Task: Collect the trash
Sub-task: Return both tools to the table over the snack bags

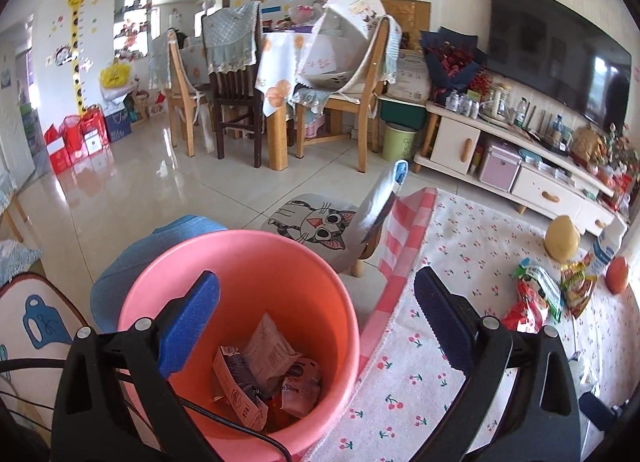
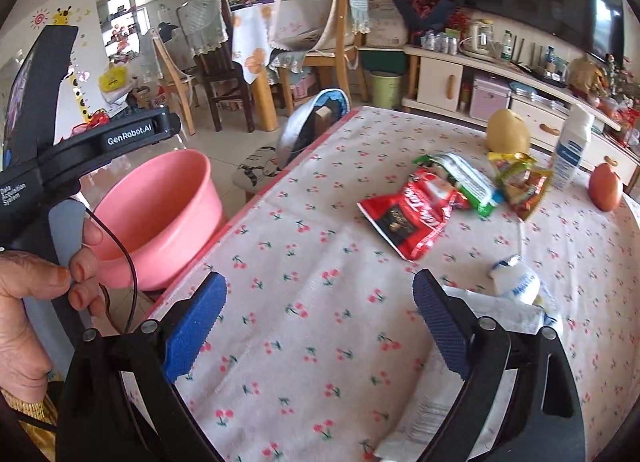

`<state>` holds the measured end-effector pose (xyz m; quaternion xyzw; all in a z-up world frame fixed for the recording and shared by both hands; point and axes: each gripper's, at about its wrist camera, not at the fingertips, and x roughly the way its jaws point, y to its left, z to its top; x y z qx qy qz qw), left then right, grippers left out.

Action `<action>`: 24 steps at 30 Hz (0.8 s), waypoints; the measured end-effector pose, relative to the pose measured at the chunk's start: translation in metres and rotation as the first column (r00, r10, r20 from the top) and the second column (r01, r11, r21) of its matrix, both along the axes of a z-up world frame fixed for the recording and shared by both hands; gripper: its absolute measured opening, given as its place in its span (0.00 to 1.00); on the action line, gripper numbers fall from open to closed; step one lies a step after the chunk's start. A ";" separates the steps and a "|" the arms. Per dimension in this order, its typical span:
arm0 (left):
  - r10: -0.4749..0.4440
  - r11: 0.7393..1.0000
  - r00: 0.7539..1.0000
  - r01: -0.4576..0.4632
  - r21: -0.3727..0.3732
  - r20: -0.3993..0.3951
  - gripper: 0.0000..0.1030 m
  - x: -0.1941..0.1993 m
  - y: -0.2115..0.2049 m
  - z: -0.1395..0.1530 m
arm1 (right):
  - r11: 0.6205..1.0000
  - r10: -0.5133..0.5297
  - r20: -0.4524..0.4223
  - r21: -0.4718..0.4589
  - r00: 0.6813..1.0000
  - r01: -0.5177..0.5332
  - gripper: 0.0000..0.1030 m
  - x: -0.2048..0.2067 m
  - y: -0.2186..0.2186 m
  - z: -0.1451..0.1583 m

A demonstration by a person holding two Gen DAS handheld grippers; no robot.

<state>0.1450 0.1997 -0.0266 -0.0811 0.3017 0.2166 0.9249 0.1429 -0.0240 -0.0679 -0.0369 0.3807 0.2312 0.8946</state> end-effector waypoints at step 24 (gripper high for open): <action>-0.182 0.971 0.983 0.182 0.153 -0.019 0.96 0.001 -0.105 -0.001 | 0.985 -0.171 0.056 0.040 0.984 0.169 0.92 -0.034 -0.108 0.021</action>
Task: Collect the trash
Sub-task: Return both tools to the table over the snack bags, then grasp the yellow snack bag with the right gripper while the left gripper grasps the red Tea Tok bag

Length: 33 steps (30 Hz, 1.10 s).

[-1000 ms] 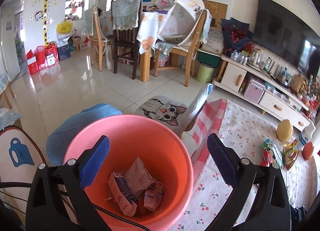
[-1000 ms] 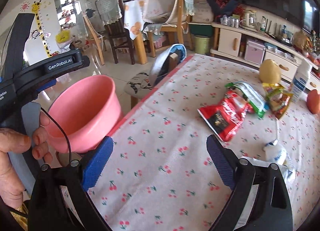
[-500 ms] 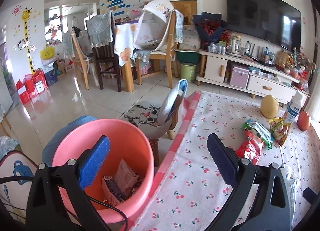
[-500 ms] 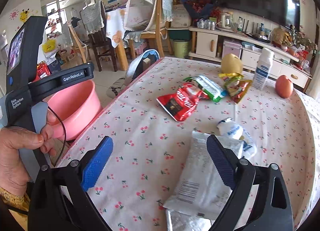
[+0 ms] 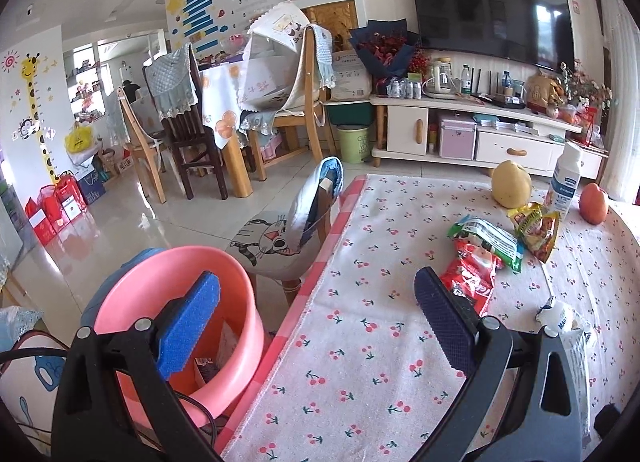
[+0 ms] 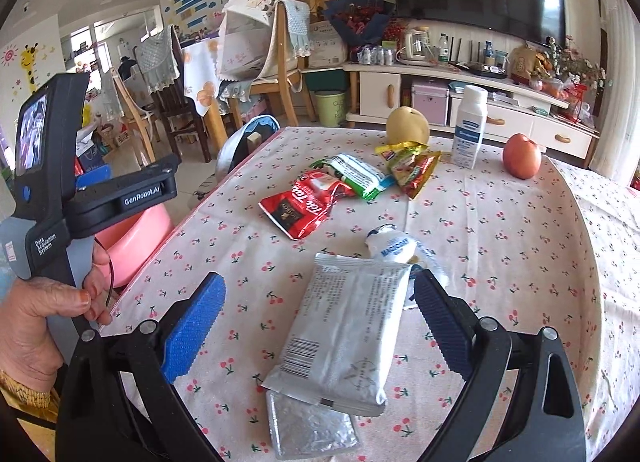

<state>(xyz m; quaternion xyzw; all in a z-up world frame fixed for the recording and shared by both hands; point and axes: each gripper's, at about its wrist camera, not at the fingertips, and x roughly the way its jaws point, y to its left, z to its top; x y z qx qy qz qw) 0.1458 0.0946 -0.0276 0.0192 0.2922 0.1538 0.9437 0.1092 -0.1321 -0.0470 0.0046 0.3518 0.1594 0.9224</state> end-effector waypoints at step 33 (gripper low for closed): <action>-0.392 0.920 0.883 0.378 -0.104 -0.257 0.95 0.122 -0.090 -0.091 | 0.992 -0.078 -0.151 0.087 0.986 0.092 0.92 0.144 -0.094 -0.044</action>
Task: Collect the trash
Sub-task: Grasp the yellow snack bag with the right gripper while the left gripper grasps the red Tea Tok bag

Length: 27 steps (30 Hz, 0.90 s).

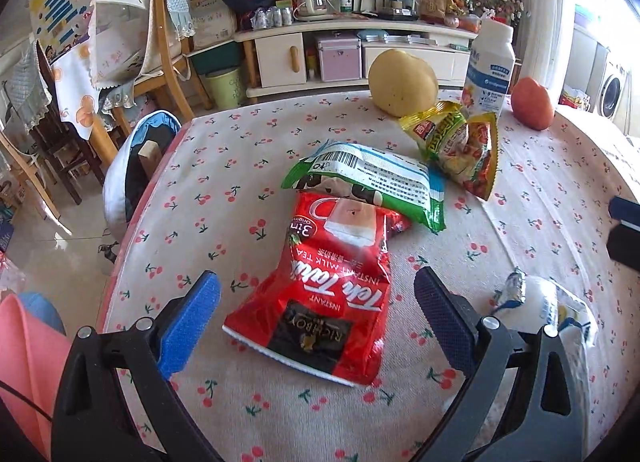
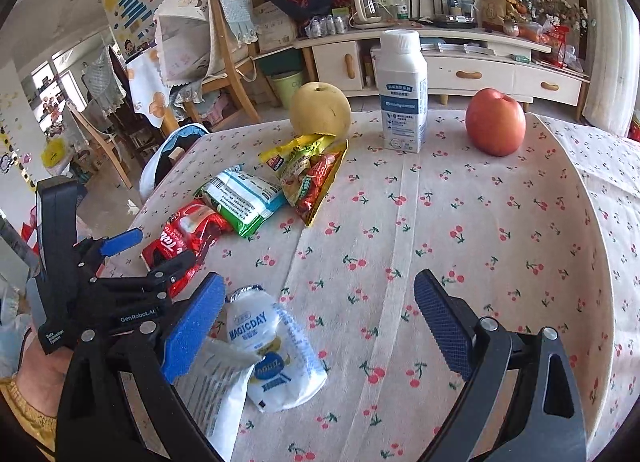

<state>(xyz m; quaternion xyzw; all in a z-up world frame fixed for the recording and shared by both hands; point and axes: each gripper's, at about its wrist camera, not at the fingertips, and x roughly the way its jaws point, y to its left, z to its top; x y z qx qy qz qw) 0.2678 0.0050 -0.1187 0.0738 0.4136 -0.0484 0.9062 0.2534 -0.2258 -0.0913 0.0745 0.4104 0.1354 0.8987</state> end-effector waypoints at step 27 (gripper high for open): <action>-0.008 1.000 0.999 0.008 -0.012 -0.036 0.67 0.009 -0.011 -0.011 | 0.975 0.093 -0.037 0.207 0.995 -0.083 0.68 0.125 0.013 -0.040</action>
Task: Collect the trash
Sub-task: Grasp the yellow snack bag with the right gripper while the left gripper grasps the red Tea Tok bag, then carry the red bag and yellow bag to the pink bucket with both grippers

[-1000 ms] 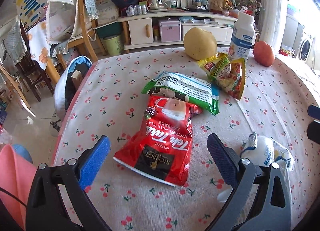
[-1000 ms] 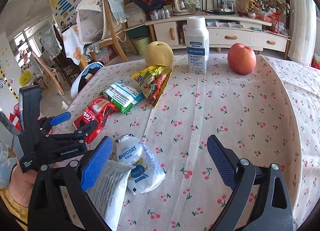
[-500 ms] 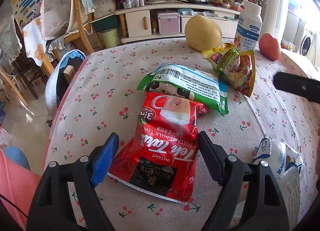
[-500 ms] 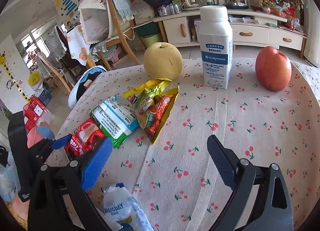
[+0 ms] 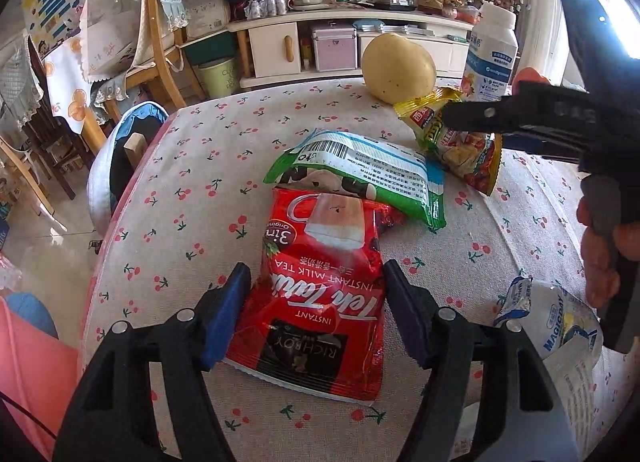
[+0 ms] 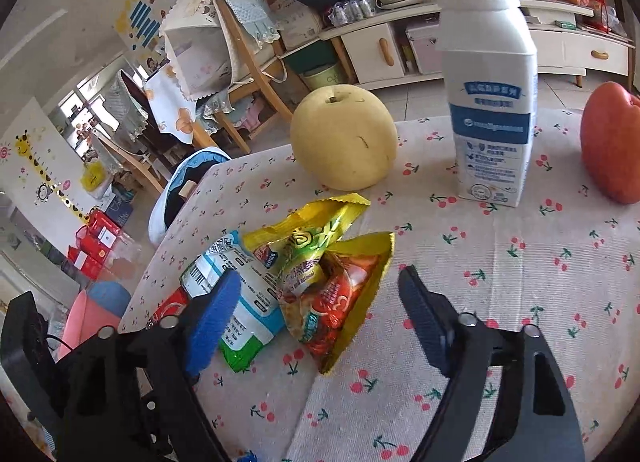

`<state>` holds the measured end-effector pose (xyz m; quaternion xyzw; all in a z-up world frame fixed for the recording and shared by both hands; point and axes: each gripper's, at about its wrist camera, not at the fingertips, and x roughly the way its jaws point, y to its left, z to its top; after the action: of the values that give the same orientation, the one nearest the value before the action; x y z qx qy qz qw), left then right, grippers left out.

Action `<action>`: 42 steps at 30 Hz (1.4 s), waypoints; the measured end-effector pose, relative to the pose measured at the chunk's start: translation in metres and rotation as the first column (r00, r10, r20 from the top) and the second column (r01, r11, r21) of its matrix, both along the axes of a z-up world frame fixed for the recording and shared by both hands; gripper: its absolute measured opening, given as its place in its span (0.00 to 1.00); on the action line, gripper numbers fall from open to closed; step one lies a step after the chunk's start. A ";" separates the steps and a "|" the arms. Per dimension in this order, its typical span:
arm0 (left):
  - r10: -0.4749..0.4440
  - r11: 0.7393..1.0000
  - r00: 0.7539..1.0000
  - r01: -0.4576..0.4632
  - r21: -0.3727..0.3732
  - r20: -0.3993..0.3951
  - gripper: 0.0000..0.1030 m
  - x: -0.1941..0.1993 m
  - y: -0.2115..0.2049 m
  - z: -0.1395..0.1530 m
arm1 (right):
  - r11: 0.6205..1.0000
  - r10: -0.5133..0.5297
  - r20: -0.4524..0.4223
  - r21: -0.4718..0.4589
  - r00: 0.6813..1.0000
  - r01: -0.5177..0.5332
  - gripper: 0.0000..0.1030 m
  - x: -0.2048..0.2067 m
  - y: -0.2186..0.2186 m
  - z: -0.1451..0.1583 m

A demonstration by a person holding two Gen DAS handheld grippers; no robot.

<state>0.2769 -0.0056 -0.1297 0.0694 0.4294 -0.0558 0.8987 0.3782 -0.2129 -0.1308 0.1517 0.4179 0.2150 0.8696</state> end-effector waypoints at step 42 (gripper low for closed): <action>0.065 0.972 0.996 -0.050 -0.228 0.059 0.58 -0.085 0.032 0.045 | 0.994 -0.057 0.084 -0.084 0.995 0.064 0.23 -0.165 0.001 0.063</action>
<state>0.1916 0.0265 -0.0846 -0.0441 0.3923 -0.0760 0.9157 0.2135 -0.2120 -0.0682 0.1176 0.3861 0.1762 0.8978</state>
